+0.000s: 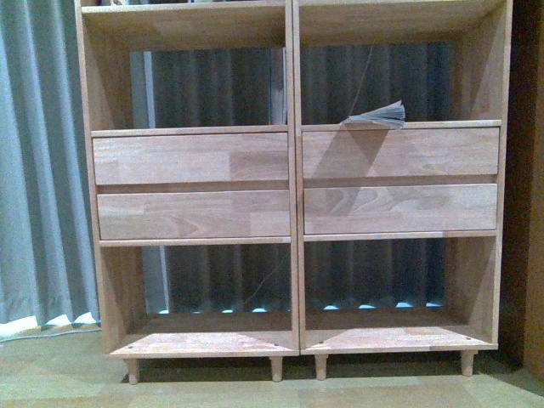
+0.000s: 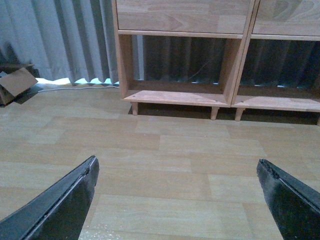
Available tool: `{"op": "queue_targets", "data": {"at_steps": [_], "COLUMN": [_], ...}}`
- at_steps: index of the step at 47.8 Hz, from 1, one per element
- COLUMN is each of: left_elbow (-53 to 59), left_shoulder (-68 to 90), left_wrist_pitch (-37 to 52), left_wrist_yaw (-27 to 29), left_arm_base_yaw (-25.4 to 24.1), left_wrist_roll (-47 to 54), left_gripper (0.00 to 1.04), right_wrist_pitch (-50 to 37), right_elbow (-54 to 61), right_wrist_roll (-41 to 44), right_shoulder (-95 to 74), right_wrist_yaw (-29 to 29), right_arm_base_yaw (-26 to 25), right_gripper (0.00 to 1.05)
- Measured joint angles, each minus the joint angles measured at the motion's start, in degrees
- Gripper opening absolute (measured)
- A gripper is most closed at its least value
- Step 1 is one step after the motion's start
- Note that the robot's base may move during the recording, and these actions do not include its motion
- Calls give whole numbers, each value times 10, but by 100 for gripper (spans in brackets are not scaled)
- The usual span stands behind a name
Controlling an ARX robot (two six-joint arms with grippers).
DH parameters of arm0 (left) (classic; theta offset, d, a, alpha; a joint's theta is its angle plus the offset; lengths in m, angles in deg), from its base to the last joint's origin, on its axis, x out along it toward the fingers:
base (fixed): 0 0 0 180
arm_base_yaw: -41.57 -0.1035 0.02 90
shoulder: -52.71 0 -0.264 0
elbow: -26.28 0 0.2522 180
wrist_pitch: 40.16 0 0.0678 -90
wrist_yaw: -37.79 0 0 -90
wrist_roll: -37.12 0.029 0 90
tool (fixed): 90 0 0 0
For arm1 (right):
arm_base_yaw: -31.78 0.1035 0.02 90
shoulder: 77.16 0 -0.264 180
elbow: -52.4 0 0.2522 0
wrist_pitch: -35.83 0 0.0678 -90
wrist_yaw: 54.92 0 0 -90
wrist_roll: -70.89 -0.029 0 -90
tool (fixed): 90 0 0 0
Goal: Organize books on shelf
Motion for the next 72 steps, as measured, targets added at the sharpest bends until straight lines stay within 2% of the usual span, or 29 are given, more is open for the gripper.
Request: {"op": "queue_targets", "data": {"at_steps": [72], "left_elbow": [0], "left_shoulder": [0], "left_wrist_pitch": [0], "left_wrist_yaw": [0], "left_arm_base_yaw": [0], "left_wrist_roll": [0], "left_gripper": [97], "right_wrist_pitch": [0], "right_elbow": [0], "right_wrist_roll": [0], "right_shoulder": [0], "right_wrist_yaw": [0], "right_arm_base_yaw": [0], "right_gripper": [98]}}
